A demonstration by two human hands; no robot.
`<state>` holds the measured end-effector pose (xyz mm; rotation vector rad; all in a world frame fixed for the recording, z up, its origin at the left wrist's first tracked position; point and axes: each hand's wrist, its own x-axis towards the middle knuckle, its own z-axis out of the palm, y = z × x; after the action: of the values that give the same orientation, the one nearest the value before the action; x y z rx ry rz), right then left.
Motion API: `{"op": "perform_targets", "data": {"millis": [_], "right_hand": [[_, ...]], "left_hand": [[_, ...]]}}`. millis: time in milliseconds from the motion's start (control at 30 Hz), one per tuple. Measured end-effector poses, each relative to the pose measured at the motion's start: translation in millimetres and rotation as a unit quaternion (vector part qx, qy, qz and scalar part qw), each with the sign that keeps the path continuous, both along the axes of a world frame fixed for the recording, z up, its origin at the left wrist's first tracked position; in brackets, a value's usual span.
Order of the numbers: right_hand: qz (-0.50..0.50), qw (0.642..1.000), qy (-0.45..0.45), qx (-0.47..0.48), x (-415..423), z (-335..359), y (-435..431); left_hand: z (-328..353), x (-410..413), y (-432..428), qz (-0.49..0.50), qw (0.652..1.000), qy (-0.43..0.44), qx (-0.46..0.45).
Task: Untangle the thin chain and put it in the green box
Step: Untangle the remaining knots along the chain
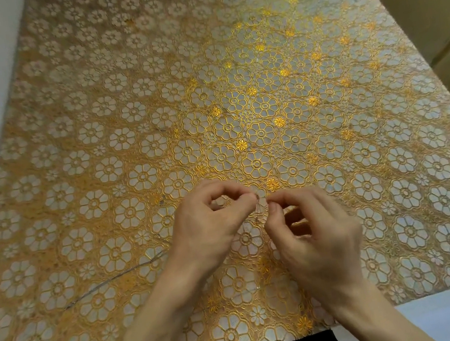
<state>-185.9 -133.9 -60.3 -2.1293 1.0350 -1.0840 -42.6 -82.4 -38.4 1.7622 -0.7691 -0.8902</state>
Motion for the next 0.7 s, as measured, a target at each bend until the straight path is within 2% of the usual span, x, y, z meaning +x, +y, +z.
{"op": "perform_targets", "data": {"millis": [67,200,333,467,533,700], "right_hand": [[0.001,1.000,-0.003,0.008,0,0,-2],[0.005,0.995,-0.036,0.094,0,10,-7],[0.024,0.973,-0.044,0.224,-3,25,-8],[0.047,0.893,-0.100,0.436,-3,38,-10],[0.046,0.865,-0.099,0.489,-1,40,-9],[0.035,0.795,-0.165,0.583,2,39,-8]], "left_hand": [[3,5,1,0.001,1.000,0.002,0.004],[8,10,4,-0.020,1.000,-0.015,-0.015],[8,12,7,-0.030,0.997,-0.062,-0.028],[10,7,10,-0.041,0.988,-0.137,-0.057],[10,5,10,-0.047,0.983,-0.161,-0.068],[7,2,13,-0.050,0.979,-0.185,-0.076]]}}
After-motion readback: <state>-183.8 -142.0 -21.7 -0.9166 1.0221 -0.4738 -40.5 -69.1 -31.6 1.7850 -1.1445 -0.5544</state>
